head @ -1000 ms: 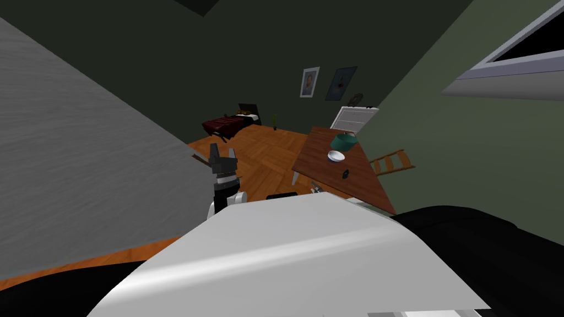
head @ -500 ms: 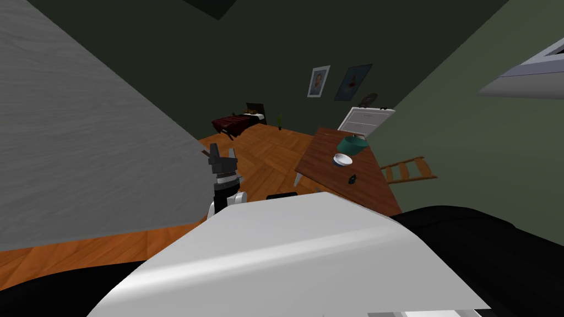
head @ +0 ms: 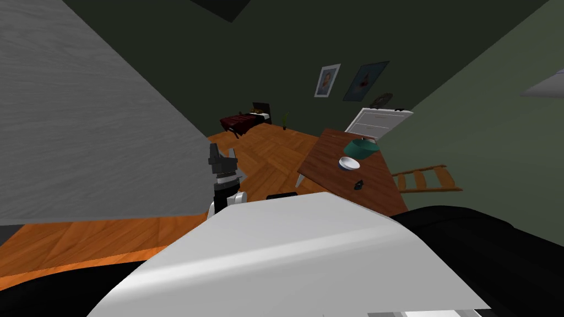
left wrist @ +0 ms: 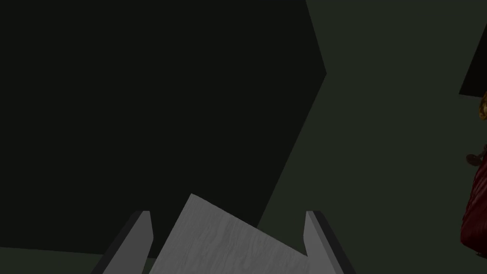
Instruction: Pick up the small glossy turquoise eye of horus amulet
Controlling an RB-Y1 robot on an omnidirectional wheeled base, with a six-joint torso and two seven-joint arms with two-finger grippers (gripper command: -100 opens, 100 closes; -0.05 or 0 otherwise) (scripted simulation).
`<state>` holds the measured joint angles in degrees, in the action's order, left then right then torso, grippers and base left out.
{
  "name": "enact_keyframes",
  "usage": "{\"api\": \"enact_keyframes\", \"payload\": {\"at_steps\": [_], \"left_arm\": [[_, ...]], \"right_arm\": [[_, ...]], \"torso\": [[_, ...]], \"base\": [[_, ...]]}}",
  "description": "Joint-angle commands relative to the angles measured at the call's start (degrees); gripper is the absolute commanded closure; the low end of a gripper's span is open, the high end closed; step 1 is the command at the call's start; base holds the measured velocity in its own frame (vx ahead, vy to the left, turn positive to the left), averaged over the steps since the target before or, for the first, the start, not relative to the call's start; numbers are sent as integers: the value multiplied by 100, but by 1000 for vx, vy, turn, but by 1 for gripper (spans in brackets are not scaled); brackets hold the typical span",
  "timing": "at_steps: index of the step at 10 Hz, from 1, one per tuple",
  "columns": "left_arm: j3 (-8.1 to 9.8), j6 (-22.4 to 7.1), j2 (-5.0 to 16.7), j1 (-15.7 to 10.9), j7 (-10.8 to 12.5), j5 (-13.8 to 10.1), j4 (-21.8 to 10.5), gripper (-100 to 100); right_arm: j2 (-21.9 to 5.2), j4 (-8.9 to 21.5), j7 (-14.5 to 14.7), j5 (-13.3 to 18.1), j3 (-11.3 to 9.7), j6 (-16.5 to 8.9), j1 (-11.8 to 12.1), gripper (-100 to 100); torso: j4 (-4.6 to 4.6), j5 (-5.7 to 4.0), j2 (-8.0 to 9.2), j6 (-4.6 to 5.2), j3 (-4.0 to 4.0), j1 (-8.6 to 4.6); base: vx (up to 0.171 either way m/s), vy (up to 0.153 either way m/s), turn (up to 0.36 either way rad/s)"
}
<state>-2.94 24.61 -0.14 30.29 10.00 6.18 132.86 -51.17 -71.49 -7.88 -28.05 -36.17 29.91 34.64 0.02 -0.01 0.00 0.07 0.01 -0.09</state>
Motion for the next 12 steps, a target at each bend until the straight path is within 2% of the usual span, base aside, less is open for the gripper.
{"api": "enact_keyframes", "payload": {"at_steps": [1,2,3,5,6,7,10,11,12], "left_arm": [[0,0,0,0,0,0,0,0],[-1,0,0,-1,0,0,0,0],[0,0,0,0,0,0,0,0],[0,0,0,0,0,0,0,0],[0,0,0,0,0,0,0,0],[0,0,0,-1,0,0,0,0],[0,0,0,-1,0,0,0,0],[0,0,1,-1,0,0,0,0],[1,0,1,1,0,0,0,0]], "right_arm": [[-183,286,-54,-122,-186,-37,45,-100],[-183,307,-54,-122,-186,-37,45,-100],[-351,555,-92,-236,-353,-79,112,-100],[-351,561,-92,-236,-353,-79,112,-100],[-515,733,-128,-347,-513,-125,185,-100],[-515,809,-128,-347,-513,-125,185,-100],[-994,1458,-229,-654,-935,-293,427,-100],[-994,1499,-229,-654,-935,-293,427,-100],[-1141,1704,-260,-746,-1053,-356,502,-100]], "torso": [[0,0,0,0,0,0],[0,1,0,-7,0,0],[0,1,0,0,0,-2],[0,0,1,0,0,-3],[1,-1,2,1,1,0],[1,2,2,-5,1,-2],[0,-1,-1,-5,0,-13],[0,-3,-2,-4,-1,-21],[0,-2,-2,2,-1,-17]], "base": [[4,-2,289],[5,-14,123],[6,-14,227],[1,-14,50],[-2,-7,213],[0,-17,146],[3,-39,326],[5,-52,88],[1,-41,170]]}}
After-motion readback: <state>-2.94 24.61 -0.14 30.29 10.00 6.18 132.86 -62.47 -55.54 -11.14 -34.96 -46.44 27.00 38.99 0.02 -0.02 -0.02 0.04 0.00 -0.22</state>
